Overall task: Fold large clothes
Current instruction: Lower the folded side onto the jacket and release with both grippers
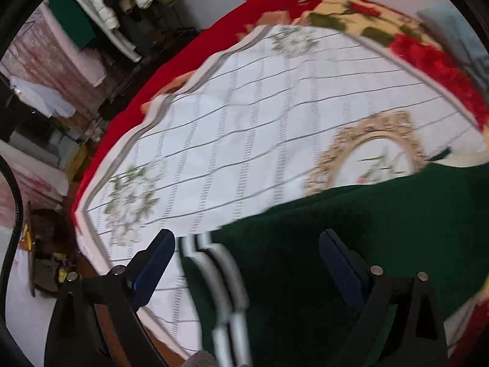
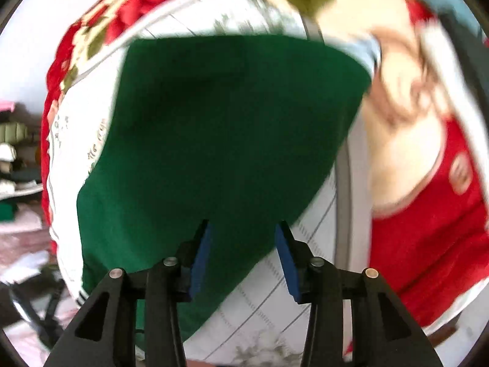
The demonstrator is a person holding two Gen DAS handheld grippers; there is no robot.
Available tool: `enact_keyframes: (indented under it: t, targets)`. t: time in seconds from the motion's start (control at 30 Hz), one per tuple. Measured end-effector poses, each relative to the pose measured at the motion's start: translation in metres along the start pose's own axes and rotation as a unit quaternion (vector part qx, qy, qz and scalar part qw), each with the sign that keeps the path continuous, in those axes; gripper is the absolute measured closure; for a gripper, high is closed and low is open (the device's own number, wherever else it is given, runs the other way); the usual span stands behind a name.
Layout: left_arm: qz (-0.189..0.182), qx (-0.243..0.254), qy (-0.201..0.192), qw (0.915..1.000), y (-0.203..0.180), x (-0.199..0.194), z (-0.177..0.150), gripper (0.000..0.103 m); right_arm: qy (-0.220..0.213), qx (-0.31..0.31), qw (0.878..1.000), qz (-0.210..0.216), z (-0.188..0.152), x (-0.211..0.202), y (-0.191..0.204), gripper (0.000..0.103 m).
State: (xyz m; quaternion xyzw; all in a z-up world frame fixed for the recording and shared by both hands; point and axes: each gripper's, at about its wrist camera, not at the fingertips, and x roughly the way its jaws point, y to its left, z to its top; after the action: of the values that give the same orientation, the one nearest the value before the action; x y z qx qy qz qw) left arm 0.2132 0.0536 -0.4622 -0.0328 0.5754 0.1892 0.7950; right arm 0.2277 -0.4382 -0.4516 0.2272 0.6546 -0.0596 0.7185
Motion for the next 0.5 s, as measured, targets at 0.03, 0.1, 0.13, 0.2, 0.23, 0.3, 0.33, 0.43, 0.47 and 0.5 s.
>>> enact_keyframes:
  t: [0.03, 0.1, 0.13, 0.2, 0.23, 0.3, 0.33, 0.43, 0.47, 0.5]
  targets:
    - [-0.004, 0.002, -0.001, 1.0, -0.004, 0.003, 0.002, 0.006, -0.015, -0.01, 1.0, 0.003, 0.006, -0.008, 0.004, 0.057]
    - [-0.012, 0.011, 0.001, 0.9999, -0.026, 0.005, 0.003, 0.006, -0.032, -0.026, 0.999, 0.03, 0.028, -0.017, 0.021, 0.057]
    - [-0.017, 0.011, 0.003, 0.9998, -0.033, 0.008, 0.003, 0.006, -0.033, -0.028, 0.998, 0.043, 0.035, -0.018, 0.017, 0.057]
    - [-0.02, 0.013, 0.005, 0.9997, -0.048, 0.016, 0.002, 0.006, -0.025, -0.021, 0.997, 0.067, 0.068, 0.001, 0.033, 0.057]
    - [-0.019, 0.017, 0.008, 0.9996, -0.054, 0.021, 0.001, 0.006, -0.015, -0.019, 0.997, 0.079, 0.086, 0.02, 0.048, 0.057]
    - [-0.014, 0.02, 0.015, 0.9996, -0.062, 0.028, -0.002, 0.006, -0.008, -0.018, 0.996, 0.085, 0.115, 0.058, 0.082, 0.057]
    - [-0.012, 0.022, 0.018, 0.9995, -0.064, 0.033, -0.004, 0.006, -0.006, -0.03, 0.996, 0.085, 0.127, 0.073, 0.089, 0.057]
    - [-0.005, 0.03, 0.025, 0.9992, -0.067, 0.041, -0.011, 0.006, -0.002, -0.071, 0.996, 0.056, 0.15, 0.123, 0.12, 0.057]
    - [-0.004, 0.033, 0.028, 0.9991, -0.068, 0.042, -0.014, 0.006, -0.002, -0.085, 0.995, 0.053, 0.154, 0.13, 0.126, 0.057]
    - [-0.004, 0.036, 0.03, 0.9989, -0.068, 0.041, -0.016, 0.006, -0.004, -0.092, 0.994, 0.051, 0.153, 0.13, 0.127, 0.057]
